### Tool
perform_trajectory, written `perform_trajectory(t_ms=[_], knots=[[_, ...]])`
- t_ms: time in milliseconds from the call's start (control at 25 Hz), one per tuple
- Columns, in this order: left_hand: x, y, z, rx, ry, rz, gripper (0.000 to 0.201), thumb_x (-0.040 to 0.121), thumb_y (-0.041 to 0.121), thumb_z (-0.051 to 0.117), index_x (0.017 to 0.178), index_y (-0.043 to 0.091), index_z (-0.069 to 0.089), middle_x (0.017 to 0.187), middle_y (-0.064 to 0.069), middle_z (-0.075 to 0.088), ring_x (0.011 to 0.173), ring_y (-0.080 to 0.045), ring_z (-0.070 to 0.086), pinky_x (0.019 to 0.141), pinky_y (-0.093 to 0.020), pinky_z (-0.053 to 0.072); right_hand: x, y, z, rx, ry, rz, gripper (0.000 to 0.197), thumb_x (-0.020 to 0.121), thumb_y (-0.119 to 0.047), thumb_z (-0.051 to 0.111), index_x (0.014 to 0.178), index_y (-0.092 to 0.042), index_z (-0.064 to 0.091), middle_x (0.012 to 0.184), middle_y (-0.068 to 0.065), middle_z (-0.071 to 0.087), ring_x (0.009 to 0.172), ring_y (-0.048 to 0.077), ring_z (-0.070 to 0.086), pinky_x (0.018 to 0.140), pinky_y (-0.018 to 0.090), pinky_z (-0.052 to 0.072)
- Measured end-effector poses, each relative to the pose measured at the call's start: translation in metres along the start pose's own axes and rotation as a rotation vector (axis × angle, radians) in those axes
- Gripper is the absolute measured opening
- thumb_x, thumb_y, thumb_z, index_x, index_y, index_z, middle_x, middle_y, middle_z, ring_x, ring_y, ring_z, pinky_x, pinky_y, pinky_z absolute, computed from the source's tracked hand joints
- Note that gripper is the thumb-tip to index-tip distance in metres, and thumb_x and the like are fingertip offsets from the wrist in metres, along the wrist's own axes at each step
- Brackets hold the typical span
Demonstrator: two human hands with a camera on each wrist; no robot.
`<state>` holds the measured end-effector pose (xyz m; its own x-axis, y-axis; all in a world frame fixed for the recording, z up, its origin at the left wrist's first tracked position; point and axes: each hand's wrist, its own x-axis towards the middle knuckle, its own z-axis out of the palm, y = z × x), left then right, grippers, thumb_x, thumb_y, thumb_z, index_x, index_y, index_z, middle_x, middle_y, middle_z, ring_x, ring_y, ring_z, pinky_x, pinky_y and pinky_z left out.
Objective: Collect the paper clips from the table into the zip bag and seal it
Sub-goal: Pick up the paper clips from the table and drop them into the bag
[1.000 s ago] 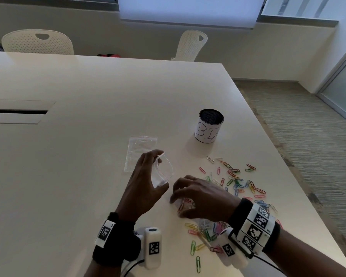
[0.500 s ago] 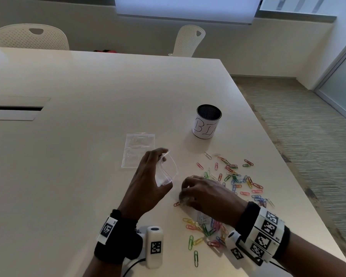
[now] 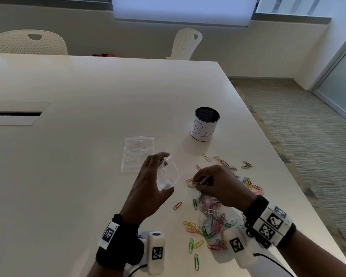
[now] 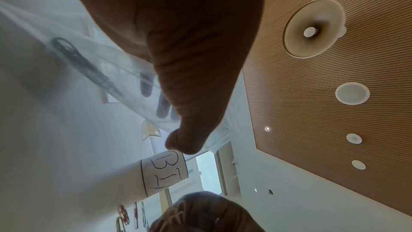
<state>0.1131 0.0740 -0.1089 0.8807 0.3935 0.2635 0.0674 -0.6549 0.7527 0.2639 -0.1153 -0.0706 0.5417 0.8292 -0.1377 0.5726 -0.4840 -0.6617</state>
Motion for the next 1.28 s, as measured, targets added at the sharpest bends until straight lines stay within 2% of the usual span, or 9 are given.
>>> perform_trajectory(t_ms=[120, 320, 480, 600, 720, 880, 1000, 1120, 1280], knots=[[0.0, 0.001, 0.0, -0.006, -0.007, 0.0, 0.083, 0.078, 0.017, 0.085, 0.145, 0.035, 0.038, 0.13, 0.013, 0.049, 0.122, 0.005, 0.05, 0.093, -0.003, 0.036, -0.005, -0.007, -0.014, 0.329, 0.078, 0.103, 0.012, 0.086, -0.009, 0.081, 0.097, -0.014, 0.078, 0.089, 0.004, 0.081, 0.083, 0.017, 0.078, 0.086, 0.037, 0.065], [-0.001, 0.001, 0.004, 0.008, -0.01, 0.017, 0.084, 0.078, 0.018, 0.085, 0.144, 0.034, 0.037, 0.132, 0.013, 0.048, 0.123, -0.003, 0.052, 0.098, -0.012, 0.04, -0.006, -0.043, -0.028, 0.593, 0.114, 0.009, 0.013, 0.087, -0.01, 0.079, 0.099, -0.009, 0.077, 0.09, 0.01, 0.08, 0.085, 0.023, 0.078, 0.083, 0.032, 0.064], [0.0, 0.0, 0.005, 0.007, -0.022, 0.007, 0.083, 0.078, 0.021, 0.085, 0.145, 0.032, 0.037, 0.138, 0.011, 0.049, 0.124, -0.005, 0.05, 0.101, -0.019, 0.044, 0.005, -0.066, -0.014, 0.342, 0.171, -0.114, 0.013, 0.088, -0.014, 0.08, 0.1, -0.017, 0.079, 0.09, -0.003, 0.081, 0.084, 0.007, 0.077, 0.083, 0.028, 0.065], [0.001, 0.001, 0.005, -0.006, -0.018, 0.002, 0.081, 0.078, 0.019, 0.084, 0.144, 0.031, 0.039, 0.137, 0.01, 0.049, 0.124, -0.007, 0.052, 0.1, -0.023, 0.049, 0.01, -0.073, -0.007, 0.132, 0.198, -0.186, 0.02, 0.088, -0.015, 0.08, 0.106, -0.022, 0.08, 0.101, -0.008, 0.081, 0.086, -0.005, 0.074, 0.083, 0.015, 0.06], [0.001, 0.0, 0.005, -0.012, -0.02, 0.001, 0.081, 0.077, 0.018, 0.084, 0.144, 0.03, 0.04, 0.135, 0.01, 0.049, 0.122, -0.007, 0.052, 0.092, -0.015, 0.049, 0.01, -0.076, -0.01, 0.106, 0.187, -0.193, 0.025, 0.088, -0.013, 0.08, 0.112, -0.02, 0.079, 0.108, -0.006, 0.08, 0.089, -0.006, 0.073, 0.08, 0.004, 0.054], [-0.001, 0.002, 0.003, -0.021, -0.021, -0.001, 0.082, 0.079, 0.018, 0.084, 0.145, 0.033, 0.039, 0.138, 0.012, 0.048, 0.126, 0.001, 0.05, 0.096, -0.006, 0.04, 0.016, -0.057, -0.033, 0.094, 0.266, -0.143, 0.017, 0.087, -0.013, 0.08, 0.103, -0.019, 0.08, 0.093, -0.012, 0.077, 0.083, -0.005, 0.074, 0.081, 0.007, 0.056], [-0.001, 0.003, 0.002, -0.028, -0.017, 0.006, 0.08, 0.08, 0.017, 0.083, 0.145, 0.034, 0.038, 0.136, 0.013, 0.047, 0.127, 0.0, 0.052, 0.097, -0.005, 0.039, 0.03, -0.016, -0.053, 0.003, 0.356, -0.024, 0.014, 0.087, -0.009, 0.08, 0.099, -0.016, 0.082, 0.092, -0.004, 0.08, 0.081, 0.0, 0.074, 0.075, 0.002, 0.053], [-0.001, 0.004, 0.002, -0.022, -0.019, 0.01, 0.08, 0.081, 0.017, 0.083, 0.145, 0.033, 0.038, 0.135, 0.012, 0.048, 0.126, 0.001, 0.051, 0.095, 0.0, 0.037, 0.043, 0.023, -0.053, -0.17, 0.276, 0.082, 0.017, 0.092, -0.008, 0.073, 0.107, -0.012, 0.08, 0.104, 0.006, 0.08, 0.088, 0.012, 0.073, 0.076, 0.01, 0.053], [-0.002, 0.005, 0.001, -0.023, -0.016, 0.013, 0.081, 0.08, 0.015, 0.084, 0.145, 0.031, 0.039, 0.133, 0.012, 0.049, 0.125, 0.008, 0.05, 0.095, 0.001, 0.036, 0.053, 0.047, -0.04, -0.303, 0.126, 0.116, 0.035, 0.099, -0.013, 0.061, 0.133, -0.014, 0.067, 0.137, 0.007, 0.064, 0.119, 0.023, 0.063, 0.097, 0.031, 0.051]])
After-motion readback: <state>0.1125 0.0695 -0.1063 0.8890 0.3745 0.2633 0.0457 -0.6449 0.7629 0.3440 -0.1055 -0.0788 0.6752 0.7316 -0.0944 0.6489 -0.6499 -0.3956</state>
